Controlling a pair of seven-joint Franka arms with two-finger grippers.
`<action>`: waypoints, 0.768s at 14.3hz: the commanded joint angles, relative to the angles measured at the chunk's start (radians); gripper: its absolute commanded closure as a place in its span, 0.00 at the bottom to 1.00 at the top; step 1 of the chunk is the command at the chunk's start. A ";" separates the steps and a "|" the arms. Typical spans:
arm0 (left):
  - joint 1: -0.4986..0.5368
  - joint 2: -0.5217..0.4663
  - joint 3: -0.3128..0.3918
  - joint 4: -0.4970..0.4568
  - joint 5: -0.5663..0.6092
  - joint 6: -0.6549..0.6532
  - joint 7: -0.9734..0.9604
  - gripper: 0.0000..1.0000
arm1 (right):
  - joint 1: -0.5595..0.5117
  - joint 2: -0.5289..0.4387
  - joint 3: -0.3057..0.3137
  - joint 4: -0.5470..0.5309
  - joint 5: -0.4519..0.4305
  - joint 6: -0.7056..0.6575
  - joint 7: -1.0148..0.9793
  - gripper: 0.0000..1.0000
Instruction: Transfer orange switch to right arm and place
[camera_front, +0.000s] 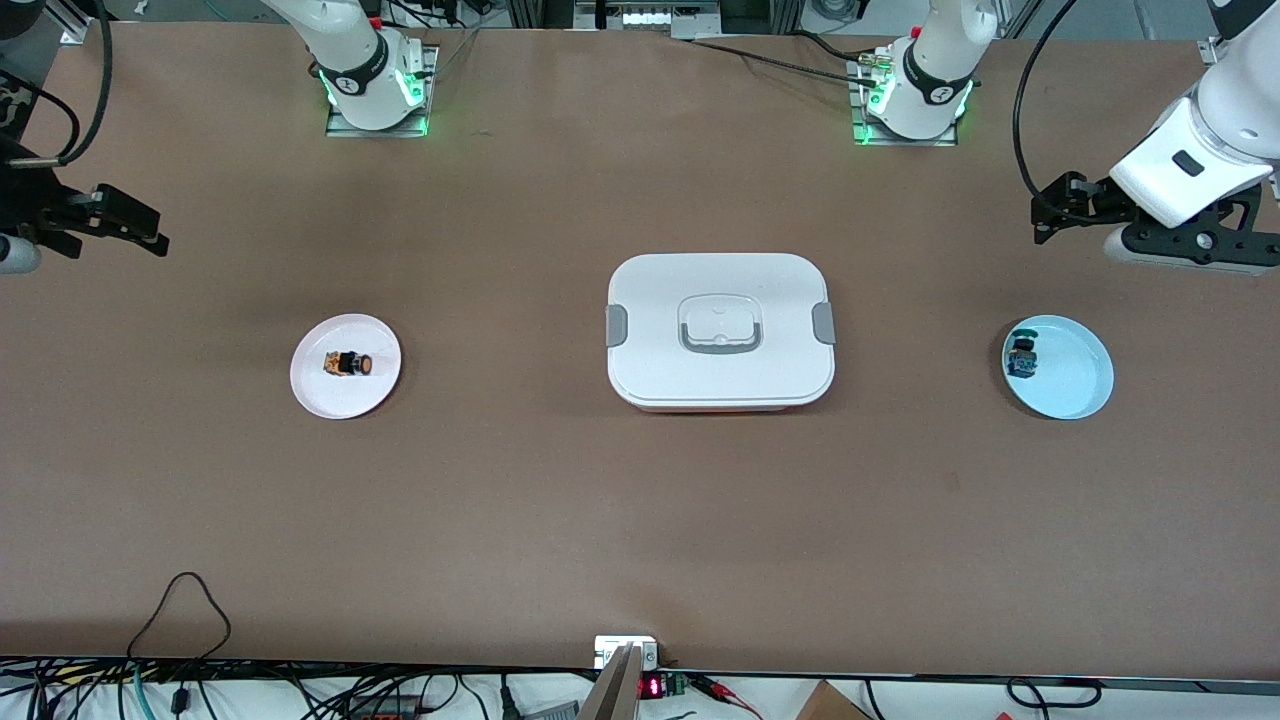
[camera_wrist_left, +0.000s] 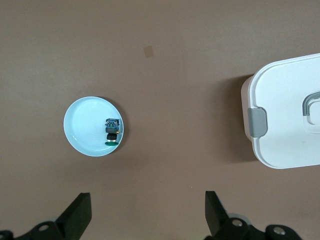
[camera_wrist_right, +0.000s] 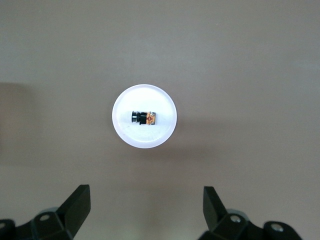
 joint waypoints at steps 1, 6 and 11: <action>0.007 0.018 -0.008 0.037 0.007 -0.025 0.018 0.00 | 0.018 -0.001 0.001 0.018 0.001 -0.033 0.008 0.00; 0.007 0.018 -0.007 0.037 0.007 -0.025 0.018 0.00 | 0.019 -0.002 -0.001 0.018 -0.005 -0.042 0.006 0.00; 0.007 0.018 -0.008 0.037 0.007 -0.025 0.018 0.00 | 0.019 -0.004 -0.001 0.018 -0.007 -0.056 0.006 0.00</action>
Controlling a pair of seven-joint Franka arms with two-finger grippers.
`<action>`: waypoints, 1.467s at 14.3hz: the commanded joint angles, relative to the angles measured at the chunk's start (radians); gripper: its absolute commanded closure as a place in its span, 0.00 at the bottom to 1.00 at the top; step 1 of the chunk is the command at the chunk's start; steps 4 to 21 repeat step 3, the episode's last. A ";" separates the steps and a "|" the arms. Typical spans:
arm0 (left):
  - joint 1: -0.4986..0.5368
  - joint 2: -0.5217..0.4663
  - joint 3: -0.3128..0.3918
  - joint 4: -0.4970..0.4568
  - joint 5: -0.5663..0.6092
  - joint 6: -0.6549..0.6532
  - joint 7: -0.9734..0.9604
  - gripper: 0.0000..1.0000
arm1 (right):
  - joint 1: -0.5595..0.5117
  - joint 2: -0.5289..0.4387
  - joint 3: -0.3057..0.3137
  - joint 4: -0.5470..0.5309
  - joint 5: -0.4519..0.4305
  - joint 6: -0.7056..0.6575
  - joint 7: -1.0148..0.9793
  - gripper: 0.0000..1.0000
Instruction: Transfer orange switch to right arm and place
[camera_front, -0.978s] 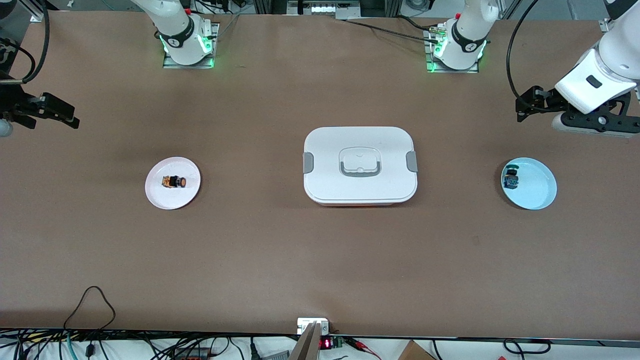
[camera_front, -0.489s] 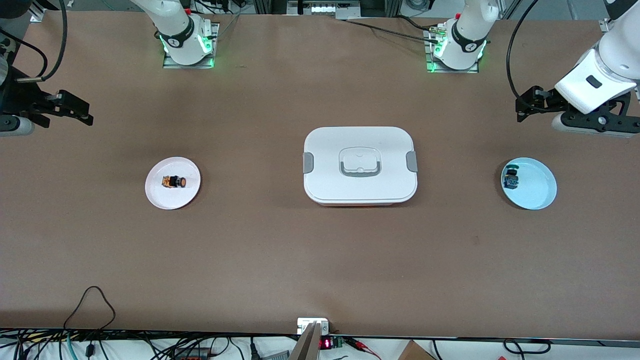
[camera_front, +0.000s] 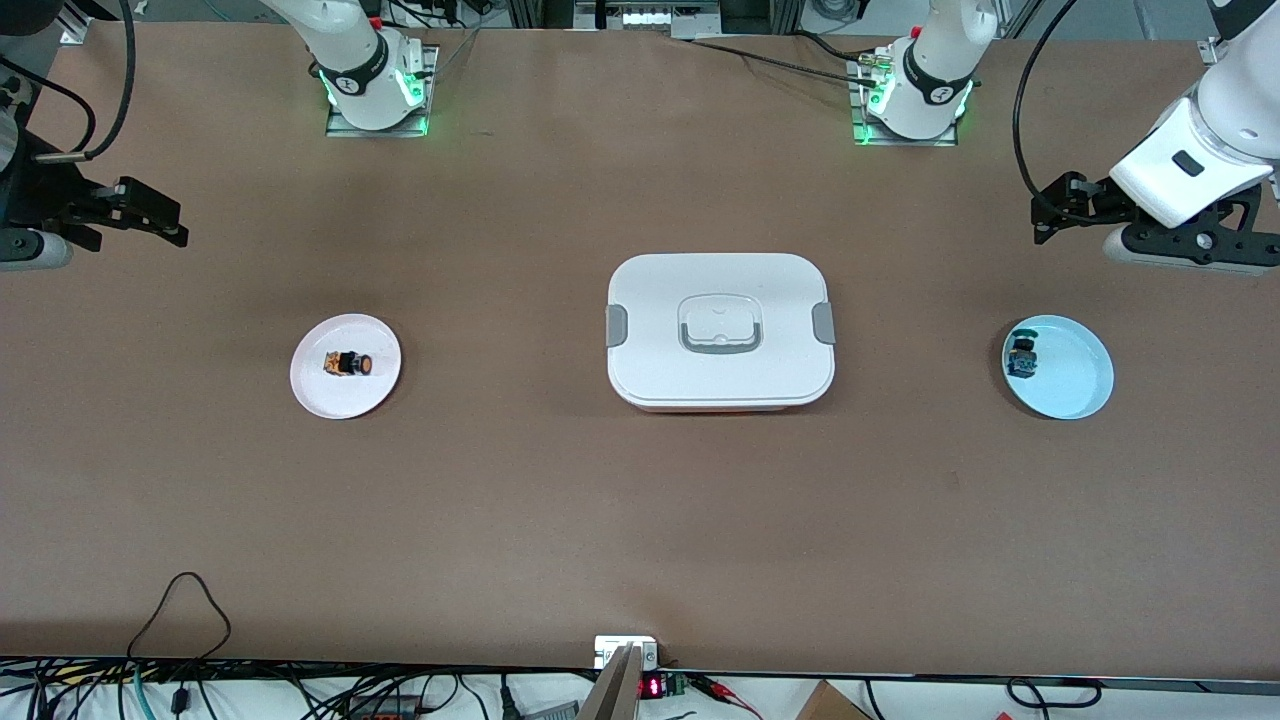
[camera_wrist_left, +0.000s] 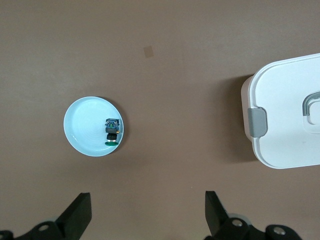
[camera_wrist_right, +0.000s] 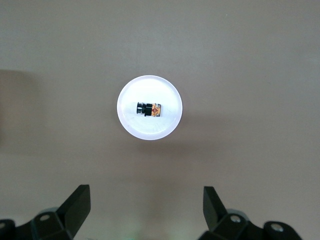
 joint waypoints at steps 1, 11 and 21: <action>0.007 0.018 -0.007 0.037 0.007 -0.025 0.018 0.00 | 0.003 -0.004 -0.002 0.015 -0.007 -0.022 0.008 0.00; 0.007 0.018 -0.007 0.037 0.007 -0.025 0.018 0.00 | 0.003 -0.005 0.000 0.015 -0.008 -0.022 0.008 0.00; 0.007 0.018 -0.007 0.037 0.007 -0.025 0.018 0.00 | 0.003 -0.005 0.000 0.015 -0.008 -0.022 0.008 0.00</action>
